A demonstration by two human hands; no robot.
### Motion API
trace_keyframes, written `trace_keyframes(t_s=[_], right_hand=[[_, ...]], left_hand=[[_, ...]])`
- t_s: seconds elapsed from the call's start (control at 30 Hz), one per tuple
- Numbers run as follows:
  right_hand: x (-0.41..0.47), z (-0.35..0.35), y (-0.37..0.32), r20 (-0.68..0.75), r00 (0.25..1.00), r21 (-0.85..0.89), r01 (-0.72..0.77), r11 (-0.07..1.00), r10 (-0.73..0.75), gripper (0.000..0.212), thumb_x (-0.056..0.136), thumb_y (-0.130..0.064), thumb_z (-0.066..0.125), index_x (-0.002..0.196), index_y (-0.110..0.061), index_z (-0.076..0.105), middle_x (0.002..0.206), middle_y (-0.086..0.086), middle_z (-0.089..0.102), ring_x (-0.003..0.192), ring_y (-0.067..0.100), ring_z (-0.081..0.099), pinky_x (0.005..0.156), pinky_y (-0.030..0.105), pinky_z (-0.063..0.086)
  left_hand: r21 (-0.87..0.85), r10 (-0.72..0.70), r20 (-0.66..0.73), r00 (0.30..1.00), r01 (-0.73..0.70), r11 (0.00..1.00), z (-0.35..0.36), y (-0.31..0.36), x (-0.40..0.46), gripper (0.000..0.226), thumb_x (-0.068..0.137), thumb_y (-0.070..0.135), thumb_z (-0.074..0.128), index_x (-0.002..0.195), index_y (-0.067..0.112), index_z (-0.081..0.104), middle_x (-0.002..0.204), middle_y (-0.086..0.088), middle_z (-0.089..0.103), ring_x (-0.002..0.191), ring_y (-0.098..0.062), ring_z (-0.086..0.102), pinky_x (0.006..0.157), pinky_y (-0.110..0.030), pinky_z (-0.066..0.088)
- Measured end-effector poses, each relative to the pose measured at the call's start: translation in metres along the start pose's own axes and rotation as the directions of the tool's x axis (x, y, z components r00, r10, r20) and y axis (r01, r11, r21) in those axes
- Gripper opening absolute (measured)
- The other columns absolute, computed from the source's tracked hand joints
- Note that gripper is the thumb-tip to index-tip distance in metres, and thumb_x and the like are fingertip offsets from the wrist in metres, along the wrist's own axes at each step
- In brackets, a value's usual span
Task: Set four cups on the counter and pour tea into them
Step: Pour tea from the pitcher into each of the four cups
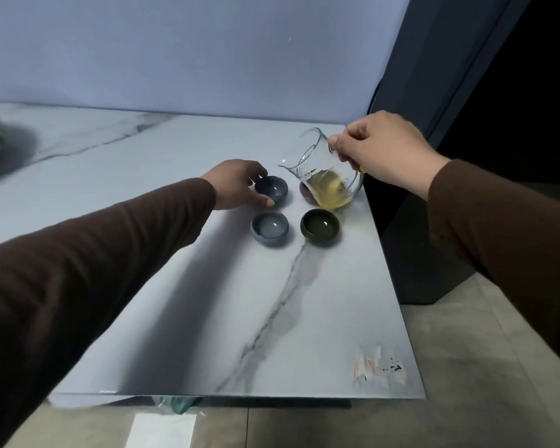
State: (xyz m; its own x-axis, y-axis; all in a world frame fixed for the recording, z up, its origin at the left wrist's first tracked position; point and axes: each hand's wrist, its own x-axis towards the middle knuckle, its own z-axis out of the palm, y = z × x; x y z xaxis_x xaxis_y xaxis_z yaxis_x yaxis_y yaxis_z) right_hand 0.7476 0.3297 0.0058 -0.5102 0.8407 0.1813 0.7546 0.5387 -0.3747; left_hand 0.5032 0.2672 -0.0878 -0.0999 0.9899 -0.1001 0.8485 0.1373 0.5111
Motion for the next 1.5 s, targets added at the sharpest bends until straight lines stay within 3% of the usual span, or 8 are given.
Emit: trace_keyframes(t_s=[0.17,0.23,0.4,0.83,1.1,1.5], right_hand=[[0.003,-0.003,-0.008,0.011,1.000,-0.080,-0.017,0.997,0.018,0.042,0.090,-0.058,0.051,0.070,-0.025,0.068,0.069,-0.011,0.066,0.078,0.018,0.062,0.069,0.031,0.042],[0.003,-0.005,-0.011,0.006,1.000,-0.125,-0.016,0.992,0.017,0.042,0.090,-0.059,0.051,0.071,-0.025,0.068,0.071,-0.011,0.065,0.081,0.020,0.061,0.068,0.030,0.037],[0.006,-0.006,-0.018,0.018,1.000,-0.205,0.008,0.979,-0.005,0.039,0.092,-0.056,0.050,0.074,-0.027,0.067,0.086,-0.003,0.070,0.087,0.025,0.062,0.070,0.032,0.041],[0.024,0.001,-0.036,0.065,0.995,-0.349,0.091,0.933,-0.073,0.038,0.093,-0.052,0.049,0.083,-0.022,0.071,0.083,0.001,0.067,0.083,0.029,0.060,0.068,0.032,0.039],[0.032,0.000,-0.041,0.106,0.990,-0.422,0.134,0.897,-0.098,0.039,0.093,-0.052,0.050,0.074,-0.021,0.066,0.071,-0.003,0.058,0.081,0.028,0.057,0.066,0.031,0.036],[0.039,-0.003,-0.051,0.149,0.976,-0.478,0.214,0.852,-0.161,0.041,0.094,-0.052,0.051,0.071,-0.020,0.065,0.073,-0.003,0.062,0.079,0.026,0.057,0.065,0.030,0.035]], left_hand=[[-0.039,-0.042,-0.006,0.999,0.042,0.998,0.001,0.006,-0.002,0.072,0.073,0.044,0.080,0.135,0.018,0.054,0.127,-0.004,0.062,0.114,-0.022,0.058,0.101,-0.034,0.045],[-0.050,-0.053,-0.004,0.999,0.053,0.997,0.002,0.009,-0.002,0.072,0.073,0.042,0.081,0.135,0.017,0.054,0.127,-0.004,0.062,0.114,-0.022,0.058,0.101,-0.034,0.046],[-0.057,-0.082,-0.016,0.997,0.081,0.995,0.005,0.009,-0.003,0.068,0.072,0.038,0.081,0.132,0.017,0.057,0.124,-0.004,0.064,0.112,-0.023,0.059,0.100,-0.035,0.047],[-0.122,-0.103,-0.030,0.994,0.099,0.988,0.007,0.010,-0.004,0.060,0.071,0.035,0.082,0.125,0.017,0.062,0.119,-0.005,0.066,0.109,-0.024,0.061,0.100,-0.039,0.048],[-0.087,-0.098,-0.019,0.995,0.096,0.992,0.004,0.011,-0.002,0.062,0.071,0.036,0.082,0.125,0.017,0.062,0.120,-0.004,0.065,0.111,-0.024,0.059,0.099,-0.039,0.048],[-0.080,-0.088,-0.015,0.996,0.086,0.993,0.004,0.011,0.000,0.062,0.071,0.037,0.082,0.126,0.017,0.062,0.121,-0.004,0.065,0.111,-0.023,0.059,0.099,-0.037,0.048]])
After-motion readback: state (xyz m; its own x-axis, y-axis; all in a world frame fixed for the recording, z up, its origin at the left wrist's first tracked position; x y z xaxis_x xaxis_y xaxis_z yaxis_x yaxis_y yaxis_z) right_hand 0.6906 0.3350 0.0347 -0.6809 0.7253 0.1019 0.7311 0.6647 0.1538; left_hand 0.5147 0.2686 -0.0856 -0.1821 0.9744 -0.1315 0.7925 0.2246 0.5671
